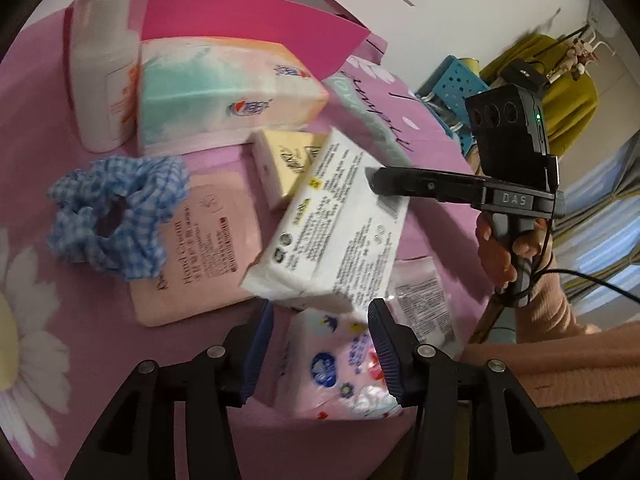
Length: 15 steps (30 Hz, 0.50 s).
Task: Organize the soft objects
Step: 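Grasp the white-and-yellow wipes packet with the right tool and lift it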
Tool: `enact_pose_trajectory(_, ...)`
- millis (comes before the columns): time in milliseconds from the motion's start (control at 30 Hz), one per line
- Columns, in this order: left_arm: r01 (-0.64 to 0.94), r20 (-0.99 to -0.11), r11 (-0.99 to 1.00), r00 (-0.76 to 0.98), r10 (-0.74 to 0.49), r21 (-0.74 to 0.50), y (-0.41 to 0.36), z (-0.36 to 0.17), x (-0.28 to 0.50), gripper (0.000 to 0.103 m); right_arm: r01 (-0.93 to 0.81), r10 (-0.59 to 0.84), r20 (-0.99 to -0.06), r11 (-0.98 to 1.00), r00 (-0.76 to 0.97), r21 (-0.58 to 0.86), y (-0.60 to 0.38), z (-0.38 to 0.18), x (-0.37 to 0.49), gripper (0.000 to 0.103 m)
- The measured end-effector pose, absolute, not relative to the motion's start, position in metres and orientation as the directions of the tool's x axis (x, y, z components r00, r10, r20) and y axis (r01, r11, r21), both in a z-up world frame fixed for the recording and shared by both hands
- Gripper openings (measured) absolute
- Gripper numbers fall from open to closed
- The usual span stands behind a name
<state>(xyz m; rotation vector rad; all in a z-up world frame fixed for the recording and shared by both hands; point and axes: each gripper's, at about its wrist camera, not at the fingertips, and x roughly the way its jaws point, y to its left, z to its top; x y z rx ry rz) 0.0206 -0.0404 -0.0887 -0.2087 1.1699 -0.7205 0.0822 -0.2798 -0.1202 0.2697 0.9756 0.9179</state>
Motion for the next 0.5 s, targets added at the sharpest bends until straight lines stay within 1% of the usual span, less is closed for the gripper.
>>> enact_pose_trajectory(67,0.411,-0.753,0.745,0.182,-0.632,-0.526,-0.046,-0.090,0.024,0.050,-0.527,0.781,-0.571,0.607,0.255,0.594,-0.286,-0.119,0.080,0.028)
enact_pose_trajectory(267,0.377,-0.728,0.732,0.186,-0.660,-0.567,-0.056,-0.091,0.039,0.051,-0.494,0.802,-0.518,0.594,0.299,0.635,-0.297,-0.117,0.071,0.023)
enact_pose_trajectory(500,0.376,-0.695,0.712,0.208,-0.689,-0.593,-0.056,-0.085,0.039,0.050,-0.530,0.821,-0.450,0.571,0.351,0.627,-0.299,-0.088,0.054,0.017)
